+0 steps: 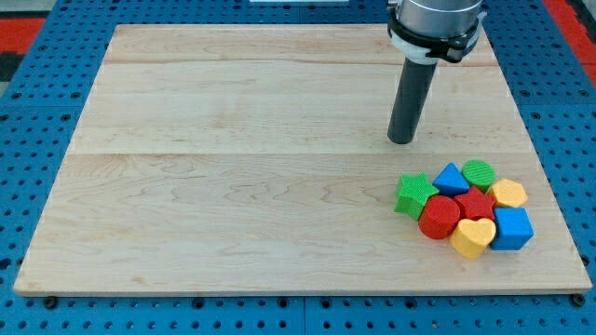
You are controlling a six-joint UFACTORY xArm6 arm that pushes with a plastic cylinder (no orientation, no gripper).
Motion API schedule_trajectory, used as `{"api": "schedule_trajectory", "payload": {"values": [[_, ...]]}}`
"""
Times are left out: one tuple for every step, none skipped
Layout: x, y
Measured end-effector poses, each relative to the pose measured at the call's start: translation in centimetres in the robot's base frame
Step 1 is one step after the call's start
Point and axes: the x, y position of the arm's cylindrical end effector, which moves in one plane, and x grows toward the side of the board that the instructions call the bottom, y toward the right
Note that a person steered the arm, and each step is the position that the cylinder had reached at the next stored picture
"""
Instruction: Point your hand to the top of the green circle
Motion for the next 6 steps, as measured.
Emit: {"api": "schedule_trajectory", "payload": {"values": [[0.0,0.5],[0.0,0.9],[0.2,2.0],[0.3,3.2],[0.3,3.8],[0.4,3.9]]}}
